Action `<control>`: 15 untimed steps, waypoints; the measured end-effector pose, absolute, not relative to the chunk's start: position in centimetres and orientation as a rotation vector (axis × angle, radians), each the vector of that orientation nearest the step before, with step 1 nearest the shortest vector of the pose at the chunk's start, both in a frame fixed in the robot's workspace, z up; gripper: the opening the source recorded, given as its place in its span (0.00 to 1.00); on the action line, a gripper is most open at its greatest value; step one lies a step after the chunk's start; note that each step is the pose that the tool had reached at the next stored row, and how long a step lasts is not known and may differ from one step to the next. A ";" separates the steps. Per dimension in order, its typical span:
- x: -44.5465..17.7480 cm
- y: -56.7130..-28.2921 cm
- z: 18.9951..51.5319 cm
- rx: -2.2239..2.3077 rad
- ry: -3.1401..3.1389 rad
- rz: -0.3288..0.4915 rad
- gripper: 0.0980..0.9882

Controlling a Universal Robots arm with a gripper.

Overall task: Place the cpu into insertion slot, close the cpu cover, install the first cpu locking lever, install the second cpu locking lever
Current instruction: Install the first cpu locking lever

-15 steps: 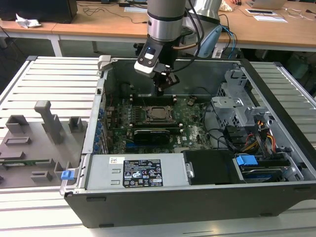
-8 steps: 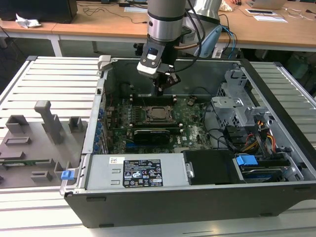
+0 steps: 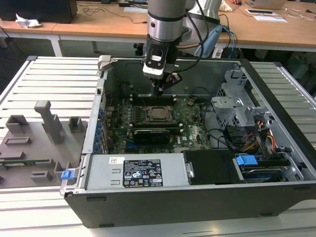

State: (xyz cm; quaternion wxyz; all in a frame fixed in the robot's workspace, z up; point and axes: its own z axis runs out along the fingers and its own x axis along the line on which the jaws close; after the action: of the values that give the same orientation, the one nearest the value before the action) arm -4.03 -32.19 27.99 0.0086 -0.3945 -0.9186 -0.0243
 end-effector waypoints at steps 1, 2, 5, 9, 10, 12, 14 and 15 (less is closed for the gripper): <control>-4.0 -32.2 28.0 -1.203 -2.882 -0.075 0.01; -4.0 -32.2 28.0 -1.176 -2.893 -0.075 0.01; -4.0 -32.2 28.0 -1.049 -2.939 -0.074 0.01; -4.0 -32.2 28.0 -0.933 -2.976 -0.073 0.01; -4.0 -32.2 28.0 -0.872 -2.993 -0.072 0.01; -4.0 -32.2 27.9 -0.817 -3.008 -0.071 0.01; -4.0 -32.2 27.9 -0.755 -3.023 -0.070 0.01; -4.0 -32.2 27.9 -0.720 -3.031 -0.070 0.01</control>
State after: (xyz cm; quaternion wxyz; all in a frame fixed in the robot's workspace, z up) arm -4.03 -32.19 27.94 0.0126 -0.2309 -0.9726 -0.0224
